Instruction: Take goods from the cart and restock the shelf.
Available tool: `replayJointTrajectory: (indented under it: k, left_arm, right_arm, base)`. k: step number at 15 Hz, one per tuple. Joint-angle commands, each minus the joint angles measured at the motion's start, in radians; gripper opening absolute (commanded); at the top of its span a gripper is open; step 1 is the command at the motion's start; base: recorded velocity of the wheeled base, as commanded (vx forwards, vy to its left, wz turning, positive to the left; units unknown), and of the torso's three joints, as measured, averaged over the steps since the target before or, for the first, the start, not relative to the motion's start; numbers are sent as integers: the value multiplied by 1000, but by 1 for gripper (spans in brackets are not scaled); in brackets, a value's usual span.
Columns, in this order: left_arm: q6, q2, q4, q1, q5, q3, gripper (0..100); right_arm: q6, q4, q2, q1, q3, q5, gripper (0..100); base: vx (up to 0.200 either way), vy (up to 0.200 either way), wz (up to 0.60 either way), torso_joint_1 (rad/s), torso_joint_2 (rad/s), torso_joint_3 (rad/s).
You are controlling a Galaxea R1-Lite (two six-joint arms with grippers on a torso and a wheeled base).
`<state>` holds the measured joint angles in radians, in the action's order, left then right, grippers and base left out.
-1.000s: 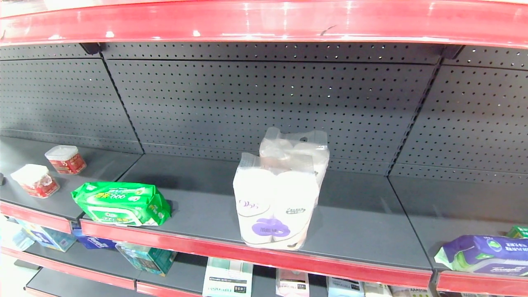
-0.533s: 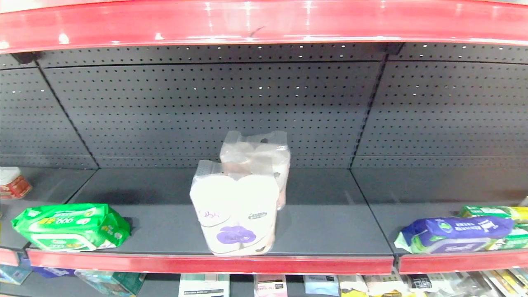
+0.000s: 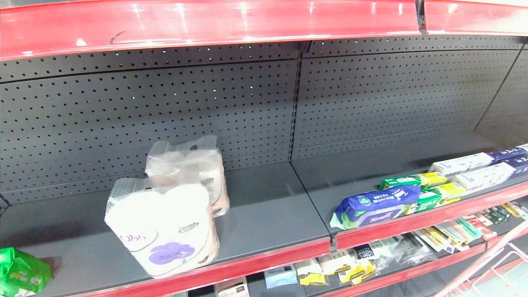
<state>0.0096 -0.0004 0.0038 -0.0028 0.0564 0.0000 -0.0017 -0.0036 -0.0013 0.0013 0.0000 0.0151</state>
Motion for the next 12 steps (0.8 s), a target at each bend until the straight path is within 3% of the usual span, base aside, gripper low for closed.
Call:
replayJointTrajectory:
  k: [1, 2, 3, 4, 5, 6, 7, 9, 12]
  left_arm:
    - [-8, 8, -13, 0, 28, -26, 100]
    - [-45, 77, -28, -13, 26, -152, 100]
    - [-194, 350, -31, -16, -47, -430, 100]
    - [-238, 427, -28, -16, -96, -523, 100]
    - [-215, 527, -7, -10, -196, -574, 100]
    - [-154, 556, 47, 14, -274, -554, 100]
    - [-126, 574, 150, 44, -351, -528, 100]
    - [-114, 609, 283, 55, -363, -495, 100]
    - [-109, 706, 301, 55, -360, -449, 100]
  right_arm:
    - [0, -1, 1, 0, 0, 0, 100]
    - [0, -1, 1, 0, 0, -1, 100]
    - [0, -1, 1, 0, 0, 0, 100]
    - [0, -1, 1, 0, 0, -1, 100]
    - [0, -1, 1, 0, 0, 0, 100]
    - [0, -1, 1, 0, 0, 0, 100]
    - [0, -1, 1, 0, 0, 0, 100]
    - [0, -1, 1, 0, 0, 0, 100]
    - [0, -1, 1, 0, 0, 0, 100]
  base:
    - [0, 0, 0, 0, 0, 0]
    - [0, 0, 0, 0, 0, 0]
    - [0, 0, 0, 0, 0, 0]
    - [0, 0, 0, 0, 0, 0]
    - [0, 0, 0, 0, 0, 0]
    - [0, 0, 0, 0, 0, 0]
    - [0, 0, 0, 0, 0, 0]
    - [0, 0, 0, 0, 0, 0]
    - [0, 0, 0, 0, 0, 0]
